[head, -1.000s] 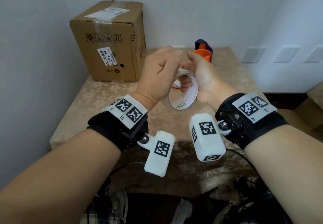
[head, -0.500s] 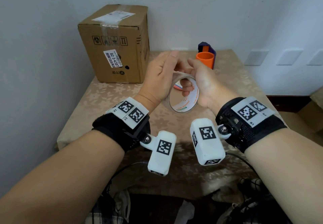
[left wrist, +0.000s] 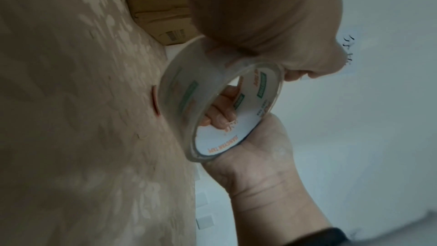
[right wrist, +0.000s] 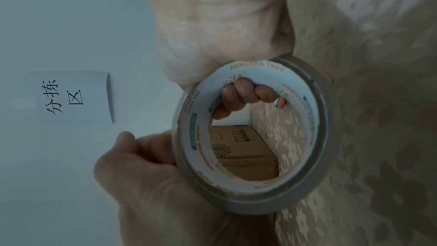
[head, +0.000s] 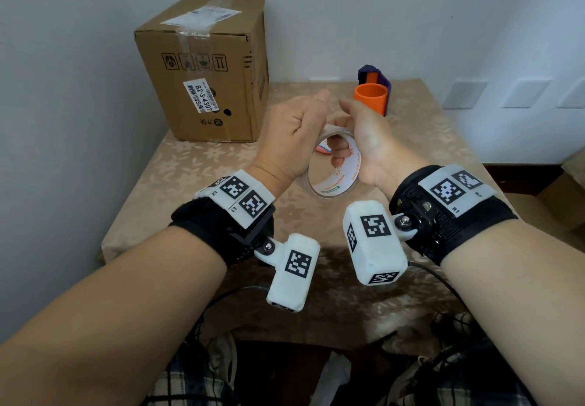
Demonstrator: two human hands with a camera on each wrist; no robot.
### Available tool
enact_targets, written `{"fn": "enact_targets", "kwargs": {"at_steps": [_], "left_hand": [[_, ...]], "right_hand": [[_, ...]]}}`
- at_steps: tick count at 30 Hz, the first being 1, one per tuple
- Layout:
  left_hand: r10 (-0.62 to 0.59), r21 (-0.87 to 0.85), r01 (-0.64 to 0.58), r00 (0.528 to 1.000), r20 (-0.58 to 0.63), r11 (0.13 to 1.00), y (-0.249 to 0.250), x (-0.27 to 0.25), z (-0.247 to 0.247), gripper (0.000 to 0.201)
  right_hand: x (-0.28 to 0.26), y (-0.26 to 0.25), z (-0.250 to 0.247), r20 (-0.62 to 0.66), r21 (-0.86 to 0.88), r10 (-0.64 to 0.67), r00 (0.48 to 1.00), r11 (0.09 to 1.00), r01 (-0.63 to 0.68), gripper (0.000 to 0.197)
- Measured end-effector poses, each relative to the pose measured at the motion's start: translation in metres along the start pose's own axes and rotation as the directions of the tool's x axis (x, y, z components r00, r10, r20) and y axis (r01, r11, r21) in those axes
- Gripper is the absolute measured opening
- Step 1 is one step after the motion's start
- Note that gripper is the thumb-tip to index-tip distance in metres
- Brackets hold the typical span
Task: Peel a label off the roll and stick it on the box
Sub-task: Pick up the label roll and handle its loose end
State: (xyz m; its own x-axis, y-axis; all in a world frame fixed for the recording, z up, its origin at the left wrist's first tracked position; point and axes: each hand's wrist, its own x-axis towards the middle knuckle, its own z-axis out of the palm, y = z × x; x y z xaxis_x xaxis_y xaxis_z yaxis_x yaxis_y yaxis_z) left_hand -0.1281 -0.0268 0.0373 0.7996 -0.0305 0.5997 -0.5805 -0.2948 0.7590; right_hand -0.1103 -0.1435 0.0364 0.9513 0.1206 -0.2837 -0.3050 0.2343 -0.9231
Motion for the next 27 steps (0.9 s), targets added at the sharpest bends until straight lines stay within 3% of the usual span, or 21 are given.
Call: {"fn": "enact_targets", "kwargs": {"at_steps": [8, 15, 22, 27], "left_hand": [[-0.02, -0.109, 0.027, 0.997, 0.07, 0.994, 0.006, -0.001, -0.003, 0.043], [-0.029, -0.151, 0.032, 0.999, 0.02, 0.988, 0.009, 0.001, -0.002, 0.044], [0.031, -0.007, -0.031, 0.999, -0.017, 0.999, 0.003, 0.0, -0.006, 0.04], [0.055, -0.045, -0.055, 0.998, 0.003, 0.997, 0.004, 0.004, -0.008, 0.044]], "right_hand": [[0.004, 0.003, 0.002, 0.009, 0.016, -0.004, 1.0, 1.0, 0.004, 0.045], [-0.001, 0.002, 0.003, 0.011, 0.019, -0.02, 1.0, 1.0, 0.02, 0.045], [-0.001, 0.001, 0.004, -0.021, 0.025, -0.043, 0.999, 0.999, 0.044, 0.038], [0.001, 0.0, 0.006, -0.009, 0.043, -0.064, 0.998, 0.997, 0.064, 0.031]]}}
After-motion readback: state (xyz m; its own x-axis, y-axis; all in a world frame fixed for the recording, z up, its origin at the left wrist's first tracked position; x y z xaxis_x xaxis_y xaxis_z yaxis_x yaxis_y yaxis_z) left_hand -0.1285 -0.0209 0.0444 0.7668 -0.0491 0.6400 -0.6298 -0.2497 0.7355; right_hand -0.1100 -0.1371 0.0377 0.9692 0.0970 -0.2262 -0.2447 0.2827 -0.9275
